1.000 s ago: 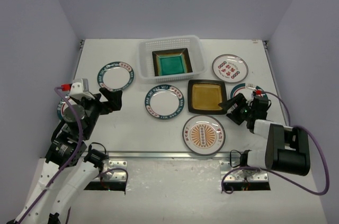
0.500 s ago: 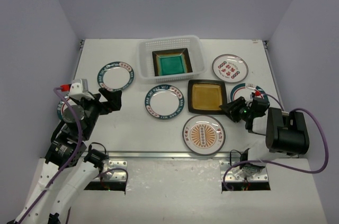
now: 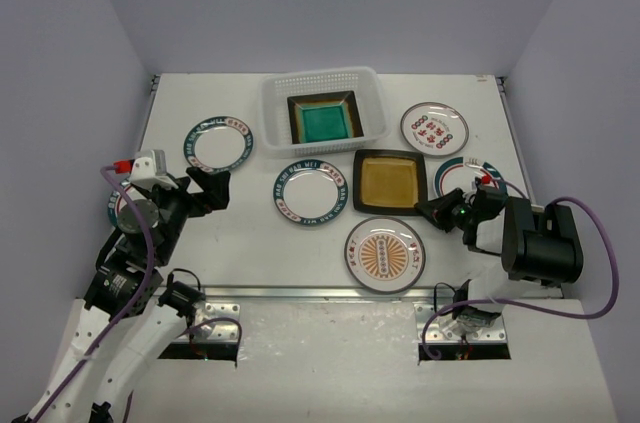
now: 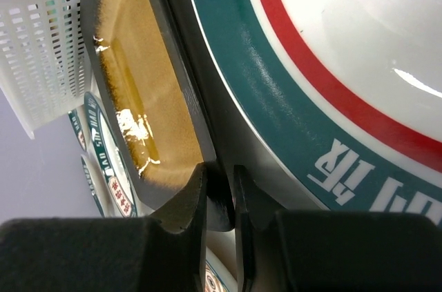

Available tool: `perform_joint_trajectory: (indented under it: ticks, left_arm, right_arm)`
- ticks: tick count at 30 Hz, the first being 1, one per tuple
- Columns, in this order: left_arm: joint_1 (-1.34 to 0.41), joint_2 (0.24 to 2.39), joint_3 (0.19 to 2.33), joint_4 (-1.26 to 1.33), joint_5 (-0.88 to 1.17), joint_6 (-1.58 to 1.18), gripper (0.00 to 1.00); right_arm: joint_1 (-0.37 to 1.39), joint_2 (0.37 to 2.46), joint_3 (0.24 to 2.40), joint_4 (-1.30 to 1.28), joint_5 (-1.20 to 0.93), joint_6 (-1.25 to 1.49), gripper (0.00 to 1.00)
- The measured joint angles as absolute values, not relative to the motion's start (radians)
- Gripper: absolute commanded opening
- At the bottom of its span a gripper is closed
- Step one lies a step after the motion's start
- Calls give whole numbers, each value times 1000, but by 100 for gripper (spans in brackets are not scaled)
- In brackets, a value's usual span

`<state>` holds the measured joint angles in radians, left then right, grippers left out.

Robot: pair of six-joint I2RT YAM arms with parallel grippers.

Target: Place the plates into the plastic bin on the countertop

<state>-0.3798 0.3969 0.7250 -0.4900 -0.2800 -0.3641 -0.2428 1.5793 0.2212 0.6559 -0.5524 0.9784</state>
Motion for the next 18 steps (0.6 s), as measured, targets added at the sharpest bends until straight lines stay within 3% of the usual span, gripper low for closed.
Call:
perform_joint_trajectory:
  ticks: [18]
  left_arm:
    - [-381,397,725,-490,-284,-364,100]
  right_arm:
    - [-246,1323,186,671,-577,1088,0]
